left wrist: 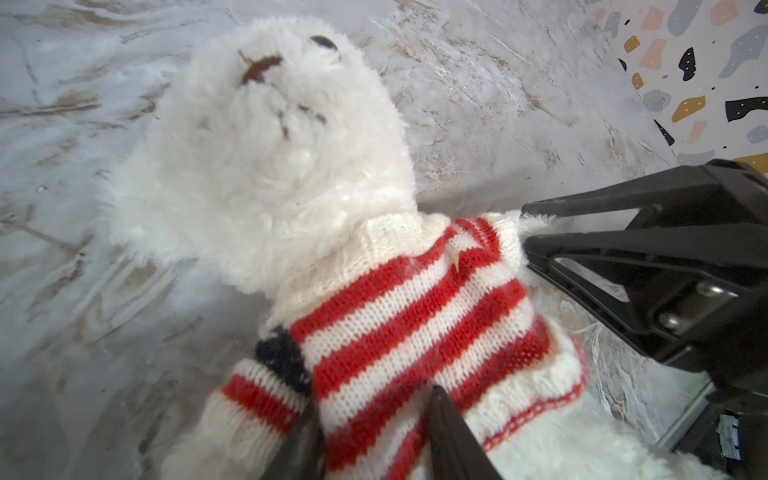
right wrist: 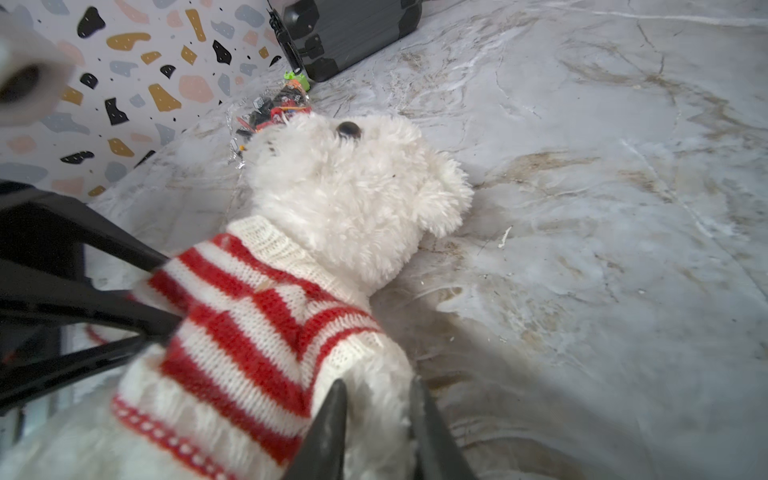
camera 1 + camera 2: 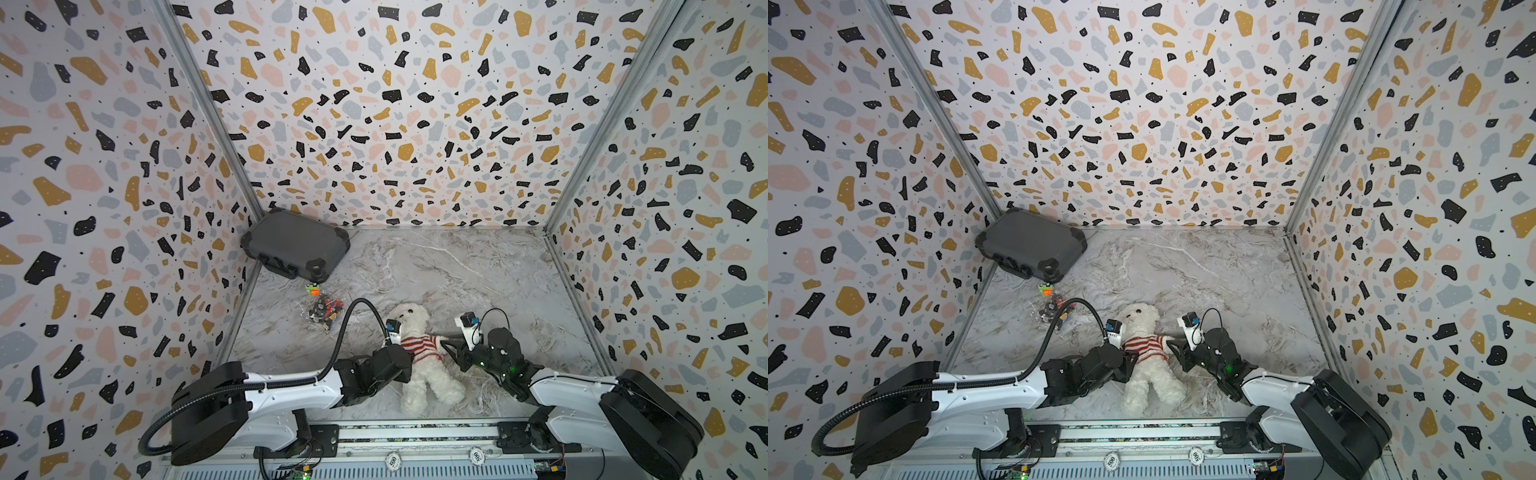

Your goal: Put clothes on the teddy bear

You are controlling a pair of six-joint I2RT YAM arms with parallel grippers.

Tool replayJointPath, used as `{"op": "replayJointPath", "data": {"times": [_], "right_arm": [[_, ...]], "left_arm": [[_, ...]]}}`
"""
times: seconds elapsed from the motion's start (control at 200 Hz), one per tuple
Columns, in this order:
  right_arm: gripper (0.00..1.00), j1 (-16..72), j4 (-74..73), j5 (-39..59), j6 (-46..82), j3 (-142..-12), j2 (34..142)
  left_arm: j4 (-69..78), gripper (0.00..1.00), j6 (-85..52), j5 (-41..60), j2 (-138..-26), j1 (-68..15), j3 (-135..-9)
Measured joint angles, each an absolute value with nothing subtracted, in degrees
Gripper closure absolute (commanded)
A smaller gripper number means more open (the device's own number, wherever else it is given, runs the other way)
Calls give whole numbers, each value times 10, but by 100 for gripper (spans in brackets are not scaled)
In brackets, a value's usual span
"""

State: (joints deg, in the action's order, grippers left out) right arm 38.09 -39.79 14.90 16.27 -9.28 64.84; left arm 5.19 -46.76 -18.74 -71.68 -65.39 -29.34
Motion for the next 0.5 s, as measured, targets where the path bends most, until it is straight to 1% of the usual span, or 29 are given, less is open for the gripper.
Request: {"op": "replayJointPath", "data": {"times": [0.06, 0.105, 0.205, 0.315, 0.501], "right_arm": [[47, 381, -372, 143, 158, -96, 609], [43, 383, -352, 138, 153, -103, 583], [39, 393, -310, 126, 142, -128, 553], [39, 420, -282, 120, 133, -154, 552], [47, 469, -254, 115, 123, -167, 576]], "left_arm": [[52, 59, -468, -191, -717, -654, -293], [52, 59, -468, -194, -717, -654, -294], [52, 59, -468, -199, -719, -654, -294], [58, 59, -468, -203, -727, -654, -294], [71, 59, -467, -205, -744, -654, -304]]}}
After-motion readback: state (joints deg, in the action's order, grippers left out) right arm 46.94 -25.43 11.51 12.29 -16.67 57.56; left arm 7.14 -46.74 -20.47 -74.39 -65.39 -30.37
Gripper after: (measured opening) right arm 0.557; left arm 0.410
